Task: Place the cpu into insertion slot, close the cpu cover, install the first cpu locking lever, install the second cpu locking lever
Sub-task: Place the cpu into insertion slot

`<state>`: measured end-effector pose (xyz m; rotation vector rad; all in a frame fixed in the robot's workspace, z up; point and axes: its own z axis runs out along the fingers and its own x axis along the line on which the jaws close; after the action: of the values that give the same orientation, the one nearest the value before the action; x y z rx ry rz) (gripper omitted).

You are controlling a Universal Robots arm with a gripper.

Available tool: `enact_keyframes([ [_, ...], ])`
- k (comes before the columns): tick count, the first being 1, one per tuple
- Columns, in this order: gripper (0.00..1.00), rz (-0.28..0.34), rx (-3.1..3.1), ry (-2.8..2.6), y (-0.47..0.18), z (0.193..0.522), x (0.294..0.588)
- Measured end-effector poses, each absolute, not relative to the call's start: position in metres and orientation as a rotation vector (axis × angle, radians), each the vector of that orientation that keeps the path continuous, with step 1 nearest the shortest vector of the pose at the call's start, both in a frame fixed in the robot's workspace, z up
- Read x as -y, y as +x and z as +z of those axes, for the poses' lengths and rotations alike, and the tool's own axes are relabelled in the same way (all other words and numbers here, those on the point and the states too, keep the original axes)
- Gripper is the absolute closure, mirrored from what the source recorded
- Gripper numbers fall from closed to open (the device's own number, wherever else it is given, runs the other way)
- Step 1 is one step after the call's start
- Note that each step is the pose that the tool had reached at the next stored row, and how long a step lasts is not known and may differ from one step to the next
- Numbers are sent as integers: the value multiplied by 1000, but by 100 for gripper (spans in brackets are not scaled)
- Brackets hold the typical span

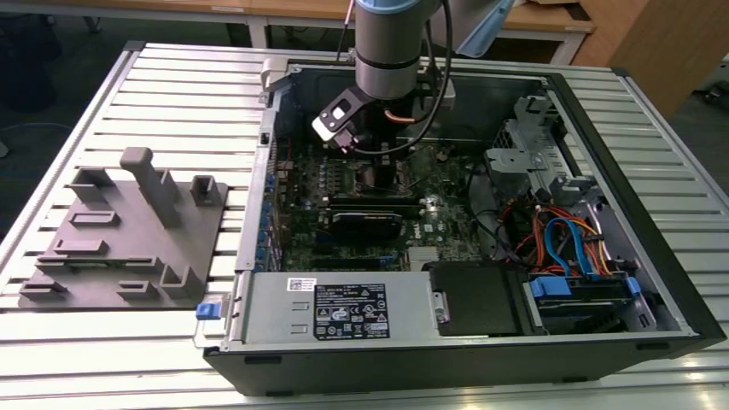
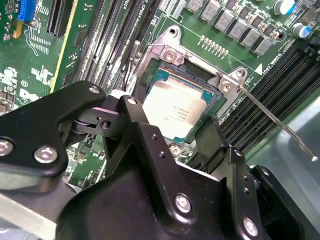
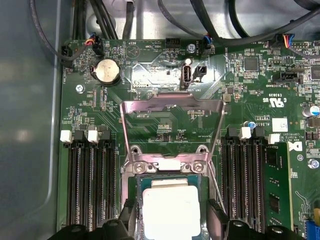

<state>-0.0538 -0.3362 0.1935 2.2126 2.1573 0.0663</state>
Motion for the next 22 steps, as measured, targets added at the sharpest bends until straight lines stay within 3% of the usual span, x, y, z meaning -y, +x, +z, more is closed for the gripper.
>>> enact_keyframes([
  [17,34,70,-2146,2229,-57,193,335],
  [19,35,70,-2146,2229,-57,193,335],
  [22,47,69,-2146,2229,-57,194,335],
])
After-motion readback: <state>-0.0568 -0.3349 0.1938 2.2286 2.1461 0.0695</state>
